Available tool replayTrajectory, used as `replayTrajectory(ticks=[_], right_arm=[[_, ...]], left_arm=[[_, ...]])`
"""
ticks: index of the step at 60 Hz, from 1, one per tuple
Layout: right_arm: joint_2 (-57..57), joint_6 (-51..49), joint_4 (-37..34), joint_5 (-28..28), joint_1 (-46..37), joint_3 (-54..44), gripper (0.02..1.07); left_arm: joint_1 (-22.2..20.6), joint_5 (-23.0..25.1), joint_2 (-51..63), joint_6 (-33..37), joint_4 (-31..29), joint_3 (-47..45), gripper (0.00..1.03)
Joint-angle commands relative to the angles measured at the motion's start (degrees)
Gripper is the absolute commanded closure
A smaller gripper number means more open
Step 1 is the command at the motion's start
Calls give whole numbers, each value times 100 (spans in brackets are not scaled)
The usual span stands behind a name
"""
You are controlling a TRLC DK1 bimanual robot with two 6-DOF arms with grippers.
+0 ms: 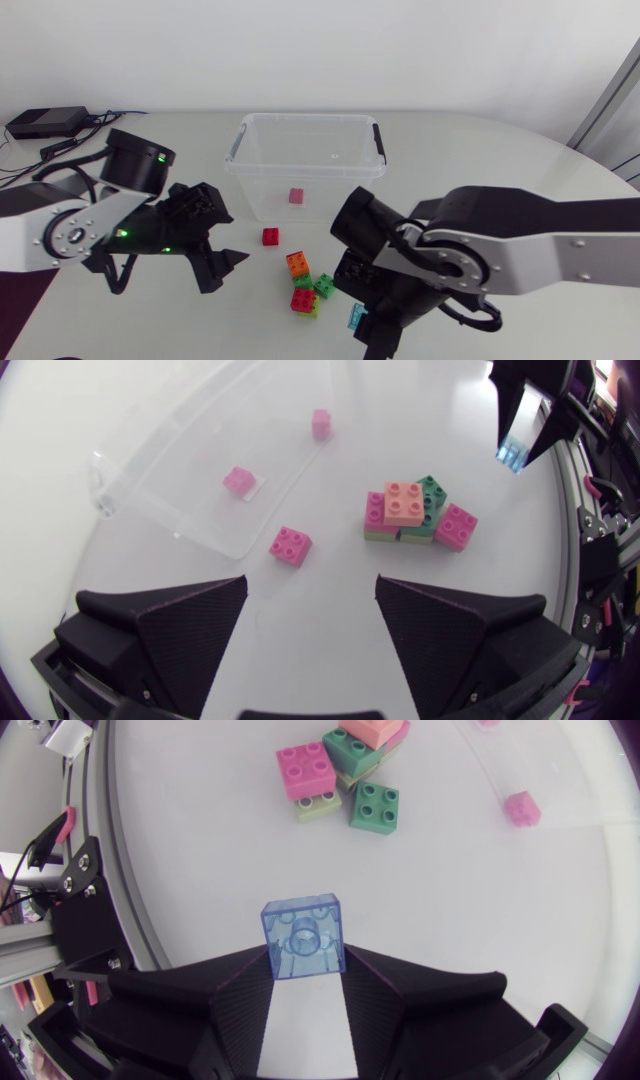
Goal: Pick up the duplo bricks and place them in the container
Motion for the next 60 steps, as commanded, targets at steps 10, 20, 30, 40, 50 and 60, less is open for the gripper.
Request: replayTrajectory(ticks=[10,20,30,40,50,60], right_arm=[[-904,-129,-692,19,-310,838,73],[-1177,-182,-868,28,-530,1066,73],[-1264,-252,-885,19,-653,1145,73],[-1264,-252,-868,11,-653,1136,73],[-1291,-244,-859,11,-653,1075,73],[-1440,-244,-885,11,-732,1259,73]], left_arm=[[-120,-8,1758,-176,903,261,12],[-551,-544,2233,-1195,771,726,17],[-665,-1352,2681,-1978,763,1113,19],[-727,-1722,3129,-2663,728,1377,22],[-788,-1765,3401,-3252,736,1553,22],[-964,-1757,3577,-3797,710,1640,22]])
